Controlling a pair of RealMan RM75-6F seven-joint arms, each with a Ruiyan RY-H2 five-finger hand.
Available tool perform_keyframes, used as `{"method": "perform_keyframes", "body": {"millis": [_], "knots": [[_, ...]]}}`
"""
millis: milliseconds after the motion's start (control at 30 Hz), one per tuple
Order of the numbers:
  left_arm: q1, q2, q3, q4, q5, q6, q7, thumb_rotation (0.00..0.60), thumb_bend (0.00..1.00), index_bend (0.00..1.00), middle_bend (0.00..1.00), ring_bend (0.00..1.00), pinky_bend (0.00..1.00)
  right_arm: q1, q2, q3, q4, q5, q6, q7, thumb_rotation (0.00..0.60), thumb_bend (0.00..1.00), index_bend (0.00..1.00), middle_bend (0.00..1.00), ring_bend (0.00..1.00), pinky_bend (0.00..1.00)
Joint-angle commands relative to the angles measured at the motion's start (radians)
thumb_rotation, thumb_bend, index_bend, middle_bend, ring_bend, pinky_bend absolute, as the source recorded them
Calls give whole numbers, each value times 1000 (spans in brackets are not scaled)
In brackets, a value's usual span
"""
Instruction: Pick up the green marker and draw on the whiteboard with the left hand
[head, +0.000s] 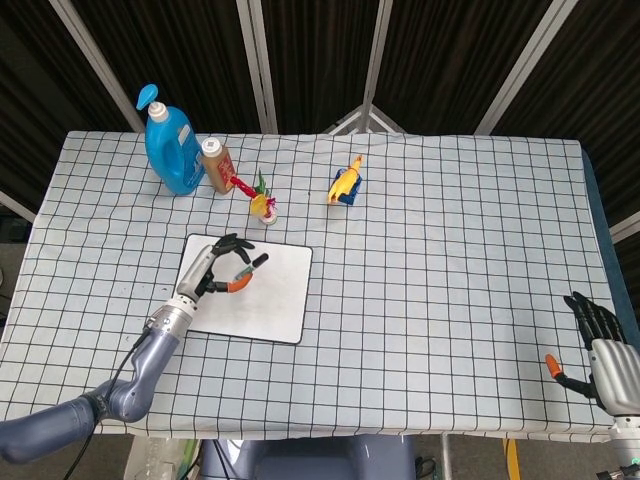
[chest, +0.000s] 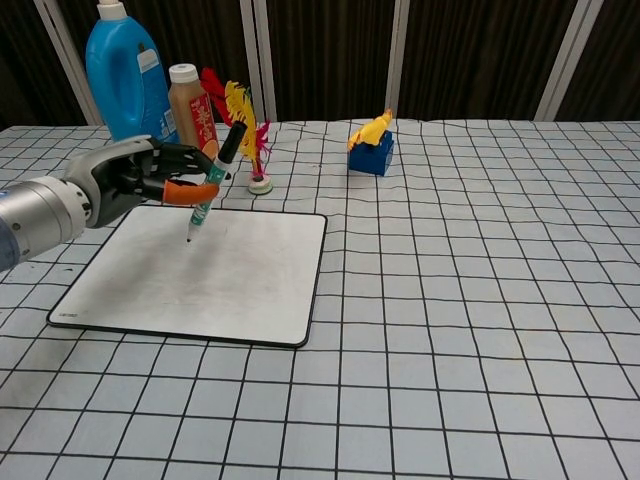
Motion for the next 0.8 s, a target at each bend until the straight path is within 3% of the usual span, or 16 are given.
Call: {"method": "perform_keyframes", "body": {"millis": [33, 800], "knots": [[-10, -10, 3, 12, 5, -5, -3, 600, 531, 751, 253, 51, 63, 0, 0, 0, 0, 1, -1, 1, 600, 354, 0, 0, 0, 0], [-81, -105, -7, 137, -7, -40, -52, 600, 530, 754, 253, 51, 64, 1, 1, 2, 3, 1, -2, 10, 600, 354, 0, 0, 0, 0]]}}
